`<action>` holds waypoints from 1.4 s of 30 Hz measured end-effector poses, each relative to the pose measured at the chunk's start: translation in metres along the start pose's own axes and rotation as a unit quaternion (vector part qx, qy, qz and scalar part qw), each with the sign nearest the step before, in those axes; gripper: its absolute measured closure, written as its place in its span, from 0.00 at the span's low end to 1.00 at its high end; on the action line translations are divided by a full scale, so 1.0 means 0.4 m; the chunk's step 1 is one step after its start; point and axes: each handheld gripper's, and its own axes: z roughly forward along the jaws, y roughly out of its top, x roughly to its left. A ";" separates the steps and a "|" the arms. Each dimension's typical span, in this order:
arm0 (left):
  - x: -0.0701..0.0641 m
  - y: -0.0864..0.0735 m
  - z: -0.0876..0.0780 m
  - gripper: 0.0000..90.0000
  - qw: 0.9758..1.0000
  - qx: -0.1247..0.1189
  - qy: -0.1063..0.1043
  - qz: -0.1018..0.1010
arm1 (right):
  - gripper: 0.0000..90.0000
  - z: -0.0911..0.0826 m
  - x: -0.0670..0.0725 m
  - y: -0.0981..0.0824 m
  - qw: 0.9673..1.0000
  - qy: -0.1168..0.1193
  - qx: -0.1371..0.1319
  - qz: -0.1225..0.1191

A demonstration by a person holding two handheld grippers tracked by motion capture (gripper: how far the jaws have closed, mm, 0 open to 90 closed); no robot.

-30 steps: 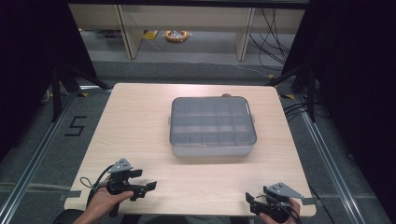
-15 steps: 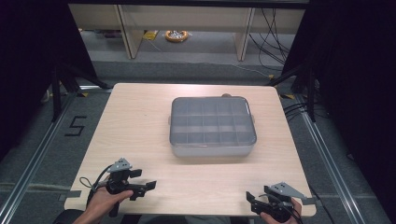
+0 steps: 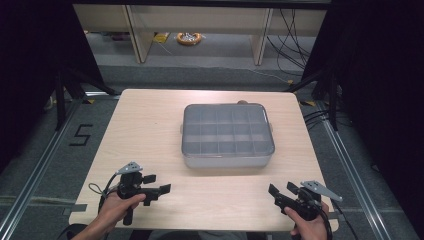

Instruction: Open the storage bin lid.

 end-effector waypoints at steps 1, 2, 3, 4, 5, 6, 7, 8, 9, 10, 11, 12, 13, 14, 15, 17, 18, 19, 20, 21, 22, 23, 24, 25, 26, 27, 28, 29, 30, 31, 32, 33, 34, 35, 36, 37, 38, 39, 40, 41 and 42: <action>0.000 0.000 0.000 0.20 1.000 0.000 0.000 0.000 | 0.27 0.002 0.006 0.008 1.000 -0.004 0.003 0.011; 0.000 0.007 0.003 0.20 1.000 -0.001 -0.003 -0.001 | 0.27 0.002 0.006 0.008 1.000 -0.004 0.003 0.011; 0.000 0.014 0.006 0.20 1.000 0.000 -0.004 0.001 | 0.27 0.005 0.002 0.020 1.000 -0.001 0.000 0.007; 0.000 0.021 0.010 0.21 1.000 -0.002 -0.005 0.002 | 0.26 0.015 -0.005 0.042 1.000 0.013 -0.011 0.002; -0.002 0.032 0.021 0.21 1.000 -0.007 -0.002 0.003 | 0.26 0.016 0.000 0.052 1.000 0.013 -0.008 0.021; -0.001 0.037 0.024 0.21 1.000 -0.001 0.000 0.006 | 0.26 0.022 -0.011 0.063 1.000 0.017 -0.016 0.006; -0.001 0.039 0.030 0.21 1.000 -0.002 0.001 0.006 | 0.26 0.022 -0.003 0.071 0.999 0.016 -0.009 0.026; -0.001 0.041 0.037 0.22 1.000 0.000 0.001 0.006 | 0.26 0.026 0.001 0.078 1.000 0.020 -0.013 0.017; 0.000 0.042 0.043 0.22 1.000 0.002 -0.001 0.007 | 0.26 0.033 0.002 0.083 1.000 0.017 -0.017 -0.001; 0.000 0.044 0.047 0.22 1.000 0.007 -0.001 0.006 | 0.26 0.033 0.014 0.088 0.999 0.025 -0.009 0.018; 0.001 0.046 0.050 0.22 1.000 0.009 -0.003 0.008 | 0.26 0.039 0.014 0.094 0.999 0.033 -0.012 0.013; 0.001 0.046 0.050 0.23 1.000 0.009 -0.003 0.008 | 0.26 0.043 0.013 0.101 0.999 0.037 -0.012 0.011; 0.000 0.049 0.054 0.23 1.000 0.007 -0.003 0.007 | 0.26 0.043 0.013 0.101 0.999 0.037 -0.012 0.011; -0.001 0.052 0.055 0.23 1.000 0.008 -0.003 0.008 | 0.26 0.050 0.007 0.115 0.999 0.039 -0.016 0.009; 0.001 0.064 0.056 0.23 1.000 0.007 -0.006 0.005 | 0.27 0.053 0.009 0.122 0.999 0.035 -0.013 0.016; 0.002 0.071 0.057 0.23 1.000 0.003 -0.006 0.002 | 0.27 0.055 0.006 0.130 0.999 0.029 -0.011 0.012; 0.004 0.080 0.059 0.23 1.000 -0.002 -0.006 -0.001 | 0.27 0.063 0.003 0.145 0.999 0.039 -0.014 0.032; 0.011 0.091 0.059 0.23 1.000 0.000 -0.009 -0.001 | 0.27 0.063 0.003 0.145 0.999 0.039 -0.014 0.032; 0.013 0.102 0.062 0.23 1.000 -0.008 -0.006 -0.010 | 0.27 0.066 -0.003 0.156 0.999 0.042 -0.015 0.030; 0.020 0.114 0.062 0.23 1.000 -0.007 -0.008 -0.010 | 0.27 0.070 -0.009 0.165 0.999 0.036 -0.019 0.031; 0.030 0.141 0.067 0.24 1.000 -0.013 -0.008 -0.020 | 0.28 0.077 -0.021 0.188 0.999 0.039 -0.022 0.029; 0.030 0.141 0.067 0.25 1.000 -0.013 -0.008 -0.020 | 0.28 0.077 -0.021 0.188 0.999 0.039 -0.022 0.029; 0.035 0.154 0.070 0.25 0.999 -0.019 -0.007 -0.025 | 0.28 0.081 -0.020 0.198 0.998 0.036 -0.017 0.053; 0.041 0.167 0.073 0.26 0.999 -0.024 -0.006 -0.027 | 0.28 0.089 -0.031 0.220 0.997 0.039 -0.012 0.064; 0.047 0.180 0.077 0.26 0.999 -0.023 -0.006 -0.026 | 0.28 0.089 -0.031 0.220 0.997 0.039 -0.012 0.064; 0.061 0.202 0.088 0.28 1.000 -0.016 -0.004 -0.023 | 0.28 0.106 -0.043 0.236 0.998 0.033 -0.013 0.061; 0.061 0.202 0.088 0.29 1.000 -0.016 -0.004 -0.023 | 0.28 0.114 -0.046 0.241 0.997 0.028 -0.012 0.068; 0.076 0.219 0.097 0.30 0.999 -0.020 0.004 -0.032 | 0.29 0.122 -0.049 0.245 0.997 0.030 -0.006 0.072; 0.076 0.219 0.097 0.31 0.999 -0.020 0.004 -0.032 | 0.29 0.131 -0.051 0.248 0.997 0.029 -0.006 0.076; 0.082 0.228 0.101 0.33 0.999 -0.019 0.004 -0.035 | 0.29 0.139 -0.053 0.253 0.997 0.023 -0.002 0.078; 0.092 0.243 0.107 0.33 0.999 -0.022 0.007 -0.042 | 0.29 0.147 -0.064 0.258 0.998 0.027 -0.010 0.055; 0.092 0.243 0.107 0.33 0.999 -0.022 0.007 -0.042 | 0.29 0.147 -0.064 0.258 0.998 0.027 -0.010 0.055; 0.096 0.259 0.115 0.35 0.999 -0.023 0.007 -0.047 | 0.29 0.164 -0.070 0.270 0.998 0.025 -0.008 0.060; 0.100 0.267 0.120 0.36 0.998 -0.023 0.003 -0.051 | 0.30 0.173 -0.074 0.277 0.998 0.022 -0.009 0.059; 0.105 0.275 0.125 0.37 0.998 -0.021 0.002 -0.058 | 0.30 0.183 -0.077 0.284 0.998 0.021 -0.006 0.066; 0.105 0.275 0.125 0.38 0.998 -0.021 0.002 -0.058 | 0.30 0.183 -0.077 0.284 0.998 0.021 -0.006 0.066; 0.113 0.290 0.138 0.39 0.998 -0.025 0.007 -0.065 | 0.31 0.198 -0.072 0.298 0.993 0.024 0.014 0.113; 0.117 0.297 0.143 0.39 0.998 -0.021 0.012 -0.065 | 0.32 0.212 -0.082 0.303 0.995 0.018 0.005 0.095; 0.117 0.297 0.143 0.40 0.998 -0.021 0.012 -0.065 | 0.32 0.212 -0.082 0.303 0.995 0.018 0.005 0.095; 0.124 0.308 0.157 0.40 0.997 -0.021 0.011 -0.077 | 0.33 0.235 -0.090 0.313 0.996 0.020 0.001 0.087; 0.124 0.308 0.157 0.40 0.997 -0.021 0.011 -0.077 | 0.33 0.235 -0.090 0.313 0.996 0.020 0.001 0.087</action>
